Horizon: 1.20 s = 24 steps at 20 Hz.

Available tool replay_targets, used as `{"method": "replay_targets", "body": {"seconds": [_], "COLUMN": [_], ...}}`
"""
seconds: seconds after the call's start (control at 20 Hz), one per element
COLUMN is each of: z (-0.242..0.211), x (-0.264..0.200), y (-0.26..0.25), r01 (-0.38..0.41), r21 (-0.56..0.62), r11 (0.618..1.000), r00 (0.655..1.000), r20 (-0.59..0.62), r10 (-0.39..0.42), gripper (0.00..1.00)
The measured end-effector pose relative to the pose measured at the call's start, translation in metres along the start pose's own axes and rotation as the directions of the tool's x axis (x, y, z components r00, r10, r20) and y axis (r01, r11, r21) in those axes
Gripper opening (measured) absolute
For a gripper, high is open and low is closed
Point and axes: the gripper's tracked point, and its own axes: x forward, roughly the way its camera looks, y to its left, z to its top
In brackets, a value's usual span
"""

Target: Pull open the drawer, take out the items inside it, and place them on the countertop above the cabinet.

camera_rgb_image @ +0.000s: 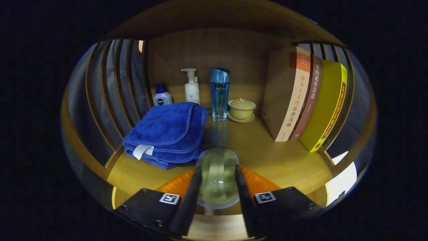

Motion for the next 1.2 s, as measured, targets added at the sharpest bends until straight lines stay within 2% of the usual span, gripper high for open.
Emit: {"method": "replay_targets", "body": {"seconds": [0.2, 0.45, 0.7, 0.85, 1.2], "z": [0.0, 0.025, 0.05, 0.056, 0.012], "x": [-0.012, -0.05, -0.132, -0.186, -0.268], "y": [0.003, 0.009, 0.033, 0.049, 0.061], "r01": [-0.021, -0.036, -0.098, -0.132, -0.164], "r21": [0.032, 0.032, -0.02, -0.057, -0.038], "r11": [0.999, 0.999, 0.995, 0.99, 0.986], "r00": [0.999, 0.991, 0.963, 0.927, 0.858], "r20": [0.028, 0.133, 0.249, 0.347, 0.488], "r10": [0.02, 0.032, 0.1, 0.144, 0.162], "gripper": [0.95, 0.96, 0.97, 0.97, 0.97]}}
